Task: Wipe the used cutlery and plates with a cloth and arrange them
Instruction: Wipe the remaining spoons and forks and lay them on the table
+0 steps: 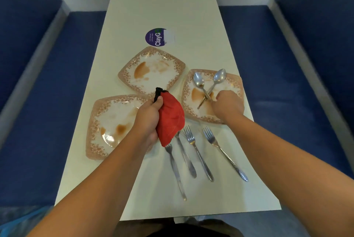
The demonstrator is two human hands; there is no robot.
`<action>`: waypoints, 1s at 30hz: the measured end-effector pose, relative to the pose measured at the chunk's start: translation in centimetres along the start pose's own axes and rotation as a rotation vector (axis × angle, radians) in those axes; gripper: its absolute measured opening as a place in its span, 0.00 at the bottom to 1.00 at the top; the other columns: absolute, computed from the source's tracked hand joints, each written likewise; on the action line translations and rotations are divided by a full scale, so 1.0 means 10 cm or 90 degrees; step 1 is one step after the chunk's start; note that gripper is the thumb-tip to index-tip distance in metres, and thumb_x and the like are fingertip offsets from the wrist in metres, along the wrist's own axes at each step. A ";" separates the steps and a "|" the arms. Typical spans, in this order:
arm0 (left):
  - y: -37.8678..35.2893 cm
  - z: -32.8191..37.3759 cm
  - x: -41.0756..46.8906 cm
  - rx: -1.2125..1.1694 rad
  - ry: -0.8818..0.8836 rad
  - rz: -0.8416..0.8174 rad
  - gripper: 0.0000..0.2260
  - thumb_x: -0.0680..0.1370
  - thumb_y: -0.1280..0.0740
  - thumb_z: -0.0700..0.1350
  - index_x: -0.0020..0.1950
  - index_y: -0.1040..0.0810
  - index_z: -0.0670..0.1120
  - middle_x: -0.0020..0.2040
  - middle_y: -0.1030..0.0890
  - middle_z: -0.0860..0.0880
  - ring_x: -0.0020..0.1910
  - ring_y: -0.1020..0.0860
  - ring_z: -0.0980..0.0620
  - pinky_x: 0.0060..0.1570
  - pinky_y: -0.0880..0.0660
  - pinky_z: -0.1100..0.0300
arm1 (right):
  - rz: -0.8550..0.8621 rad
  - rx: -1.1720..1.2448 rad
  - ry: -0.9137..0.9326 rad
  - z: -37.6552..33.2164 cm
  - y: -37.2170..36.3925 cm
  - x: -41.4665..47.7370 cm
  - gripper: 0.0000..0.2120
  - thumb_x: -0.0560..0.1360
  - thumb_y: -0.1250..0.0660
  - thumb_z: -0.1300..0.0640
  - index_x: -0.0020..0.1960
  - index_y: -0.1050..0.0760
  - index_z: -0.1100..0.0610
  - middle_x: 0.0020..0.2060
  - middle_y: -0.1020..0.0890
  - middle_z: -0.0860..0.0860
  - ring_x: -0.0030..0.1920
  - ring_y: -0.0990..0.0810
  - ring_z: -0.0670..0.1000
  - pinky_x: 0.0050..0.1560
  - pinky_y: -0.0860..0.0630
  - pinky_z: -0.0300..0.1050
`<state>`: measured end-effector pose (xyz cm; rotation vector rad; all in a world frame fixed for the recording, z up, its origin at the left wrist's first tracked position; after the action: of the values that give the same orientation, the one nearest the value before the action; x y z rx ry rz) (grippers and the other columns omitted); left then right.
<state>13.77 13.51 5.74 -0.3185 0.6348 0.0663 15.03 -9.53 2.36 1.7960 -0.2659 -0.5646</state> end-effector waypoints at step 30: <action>-0.25 0.14 0.02 0.364 -0.245 0.015 0.11 0.84 0.41 0.53 0.62 0.28 0.49 0.52 0.20 0.49 0.49 0.19 0.50 0.41 0.23 0.56 | -0.280 0.686 -0.139 -0.01 0.20 -0.53 0.14 0.77 0.50 0.70 0.47 0.28 0.59 0.32 0.33 0.53 0.27 0.39 0.49 0.26 0.41 0.40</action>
<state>15.16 11.52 7.33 0.2523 0.2540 -0.0330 10.71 -7.60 5.54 2.8724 -0.3618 -1.0554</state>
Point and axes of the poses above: each hand's wrist, its own x-axis towards the middle knuckle, its own y-axis out of the back of the hand, z = x × y, the point moved 1 cm from there along x, towards the middle knuckle
